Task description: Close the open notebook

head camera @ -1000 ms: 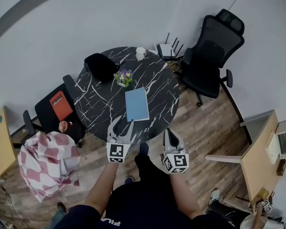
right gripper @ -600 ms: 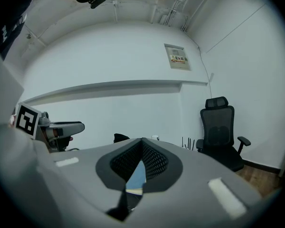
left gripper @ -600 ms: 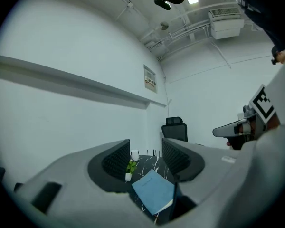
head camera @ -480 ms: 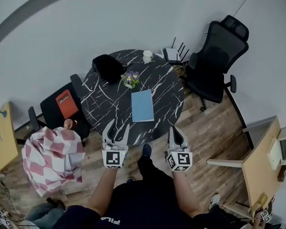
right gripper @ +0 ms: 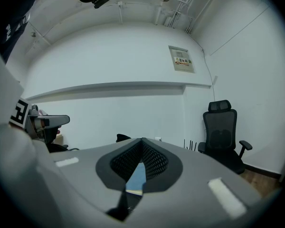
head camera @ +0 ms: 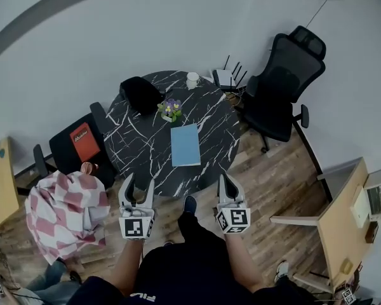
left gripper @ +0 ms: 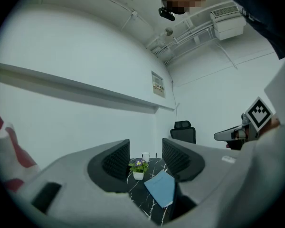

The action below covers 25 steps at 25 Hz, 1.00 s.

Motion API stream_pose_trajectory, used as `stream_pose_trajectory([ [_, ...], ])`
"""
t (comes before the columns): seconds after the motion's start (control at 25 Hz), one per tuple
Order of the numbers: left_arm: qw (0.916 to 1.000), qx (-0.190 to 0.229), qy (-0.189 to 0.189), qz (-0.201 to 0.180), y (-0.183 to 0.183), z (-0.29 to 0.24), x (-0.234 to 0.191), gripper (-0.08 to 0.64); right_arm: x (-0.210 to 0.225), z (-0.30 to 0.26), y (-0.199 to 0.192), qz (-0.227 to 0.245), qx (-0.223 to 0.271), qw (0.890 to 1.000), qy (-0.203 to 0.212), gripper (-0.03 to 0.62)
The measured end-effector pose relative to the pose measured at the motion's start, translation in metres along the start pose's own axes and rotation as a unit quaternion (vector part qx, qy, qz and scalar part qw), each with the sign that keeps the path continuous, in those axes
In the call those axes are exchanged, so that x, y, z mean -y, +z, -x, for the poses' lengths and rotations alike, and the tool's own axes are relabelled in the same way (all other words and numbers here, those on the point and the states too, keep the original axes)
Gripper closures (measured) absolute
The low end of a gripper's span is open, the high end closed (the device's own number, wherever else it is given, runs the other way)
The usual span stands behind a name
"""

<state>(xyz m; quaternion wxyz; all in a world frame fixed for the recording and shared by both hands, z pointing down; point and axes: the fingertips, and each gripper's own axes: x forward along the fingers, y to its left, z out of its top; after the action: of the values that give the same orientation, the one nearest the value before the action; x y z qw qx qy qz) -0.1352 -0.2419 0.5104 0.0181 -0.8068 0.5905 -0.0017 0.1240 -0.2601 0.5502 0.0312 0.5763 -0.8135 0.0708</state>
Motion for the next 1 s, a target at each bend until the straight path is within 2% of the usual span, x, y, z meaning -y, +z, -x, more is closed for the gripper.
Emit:
stream_pose_trajectory([
  [0.4,0.9998,-0.014,0.003,0.015,-0.011,0.015,0.001,0.366,-0.012,0.001,0.006,0.003,0.004,1.0,0.007,0.58],
  [0.56,0.9997,-0.011,0.017,0.011,-0.006,0.016,-0.004,0.454,-0.013,0.001,0.01,0.003,0.008,1.0,0.008,0.58],
  [0.64,0.9997,-0.012,0.018,0.007,-0.004,0.016,-0.004,0.56,-0.013,0.0,0.012,0.003,0.009,1.0,0.009,0.581],
  [1.0,0.9996,-0.006,0.026,0.004,0.001,0.013,-0.012,0.56,-0.016,-0.005,0.021,0.008,0.017,1.0,0.017,0.581],
])
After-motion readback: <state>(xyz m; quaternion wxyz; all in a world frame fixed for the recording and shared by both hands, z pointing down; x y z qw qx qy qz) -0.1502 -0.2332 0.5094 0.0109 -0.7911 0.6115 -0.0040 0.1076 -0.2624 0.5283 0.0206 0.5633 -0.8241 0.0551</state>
